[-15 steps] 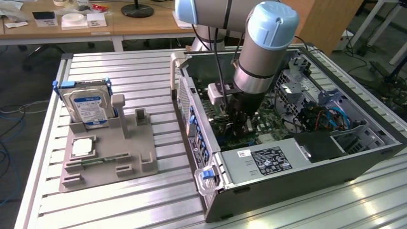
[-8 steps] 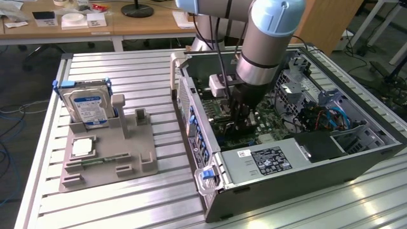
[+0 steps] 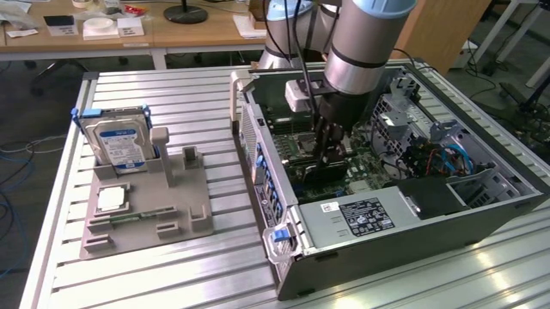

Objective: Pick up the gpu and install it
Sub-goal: 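Insert the gpu into the slot, then press down on the gpu until it lock into place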

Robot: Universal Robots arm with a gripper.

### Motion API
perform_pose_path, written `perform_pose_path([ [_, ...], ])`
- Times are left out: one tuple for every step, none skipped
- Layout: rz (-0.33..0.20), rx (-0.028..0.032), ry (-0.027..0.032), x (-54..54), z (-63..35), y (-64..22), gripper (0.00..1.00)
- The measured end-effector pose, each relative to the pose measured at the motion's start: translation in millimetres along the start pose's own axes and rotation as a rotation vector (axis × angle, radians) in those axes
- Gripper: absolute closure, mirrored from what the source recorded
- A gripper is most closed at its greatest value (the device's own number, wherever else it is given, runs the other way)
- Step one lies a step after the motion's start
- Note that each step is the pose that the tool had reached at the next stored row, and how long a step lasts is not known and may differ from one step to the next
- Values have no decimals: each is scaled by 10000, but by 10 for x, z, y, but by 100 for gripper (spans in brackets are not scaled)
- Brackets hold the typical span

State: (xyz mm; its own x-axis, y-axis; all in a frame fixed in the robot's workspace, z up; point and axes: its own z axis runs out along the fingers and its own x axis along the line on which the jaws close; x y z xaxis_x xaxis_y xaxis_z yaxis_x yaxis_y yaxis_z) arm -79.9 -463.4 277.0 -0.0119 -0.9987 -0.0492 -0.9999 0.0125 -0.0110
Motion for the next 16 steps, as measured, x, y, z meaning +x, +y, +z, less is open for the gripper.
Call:
perform_pose_path([
  [-1, 7, -1, 0, 1, 0, 67],
  [-3, 7, -2, 0, 1, 0, 68],
  [-4, 7, -1, 0, 1, 0, 68],
  [-4, 7, -1, 0, 0, 0, 75],
  [-4, 7, 0, 0, 0, 1, 80],
  [-5, 7, 0, 0, 0, 1, 80],
  [-3, 7, 0, 0, 0, 2, 86],
  [-3, 7, 0, 0, 0, 2, 89],
  [-3, 7, 0, 0, 0, 3, 89],
  [-4, 7, 1, 0, 0, 3, 89],
  [-4, 7, 0, 0, 0, 4, 89],
  [-3, 7, 0, 0, 0, 4, 89],
  [-3, 6, 1, 0, 0, 6, 89],
  [-3, 6, 1, 0, 0, 7, 89],
  [-3, 7, 0, 0, 0, 8, 89],
  [-3, 7, 0, 0, 0, 8, 89],
])
